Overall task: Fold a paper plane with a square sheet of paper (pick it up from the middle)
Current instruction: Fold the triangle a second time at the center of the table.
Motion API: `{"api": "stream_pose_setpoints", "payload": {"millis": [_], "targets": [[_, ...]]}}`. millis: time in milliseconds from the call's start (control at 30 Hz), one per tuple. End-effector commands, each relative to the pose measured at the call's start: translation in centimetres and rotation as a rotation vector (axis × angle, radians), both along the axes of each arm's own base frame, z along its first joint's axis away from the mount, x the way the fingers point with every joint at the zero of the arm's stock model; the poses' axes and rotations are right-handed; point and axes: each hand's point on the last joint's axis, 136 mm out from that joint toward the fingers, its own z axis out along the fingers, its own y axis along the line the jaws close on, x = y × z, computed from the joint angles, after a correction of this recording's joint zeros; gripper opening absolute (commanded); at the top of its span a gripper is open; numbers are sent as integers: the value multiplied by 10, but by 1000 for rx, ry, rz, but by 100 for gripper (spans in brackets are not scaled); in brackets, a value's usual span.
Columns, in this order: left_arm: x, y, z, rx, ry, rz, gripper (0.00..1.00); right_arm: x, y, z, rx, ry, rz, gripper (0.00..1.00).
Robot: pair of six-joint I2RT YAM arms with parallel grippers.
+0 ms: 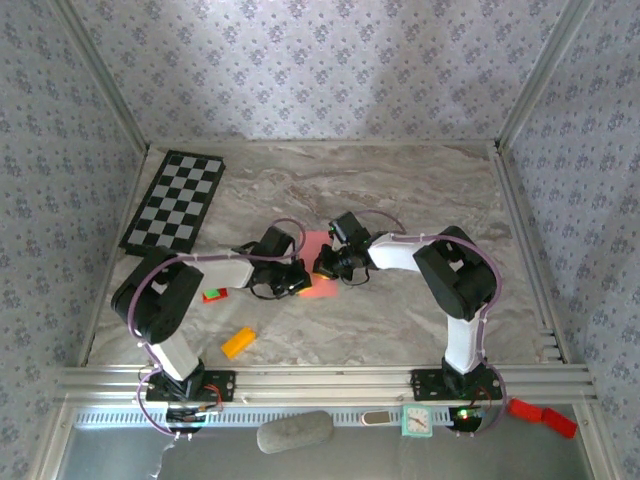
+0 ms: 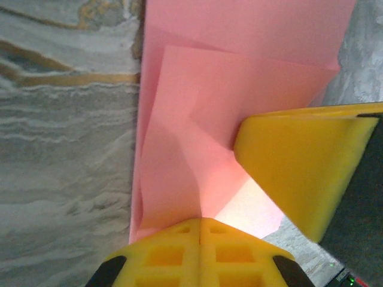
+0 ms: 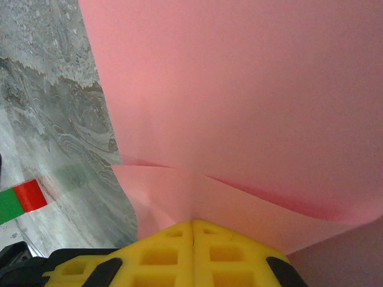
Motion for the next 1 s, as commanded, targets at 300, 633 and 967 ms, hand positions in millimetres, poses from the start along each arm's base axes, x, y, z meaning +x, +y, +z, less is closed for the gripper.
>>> {"api": "stream_pose_setpoints", "payload": {"millis": [300, 633, 967], "targets": [[-48, 47, -14, 128, 132, 4, 4, -32, -62, -69, -269, 165, -53, 0], [0, 11, 29, -20, -14, 26, 5, -29, -56, -65, -237, 155, -50, 0], [5, 9, -2, 40, 55, 31, 4, -23, -49, -55, -203, 133, -41, 0]]}}
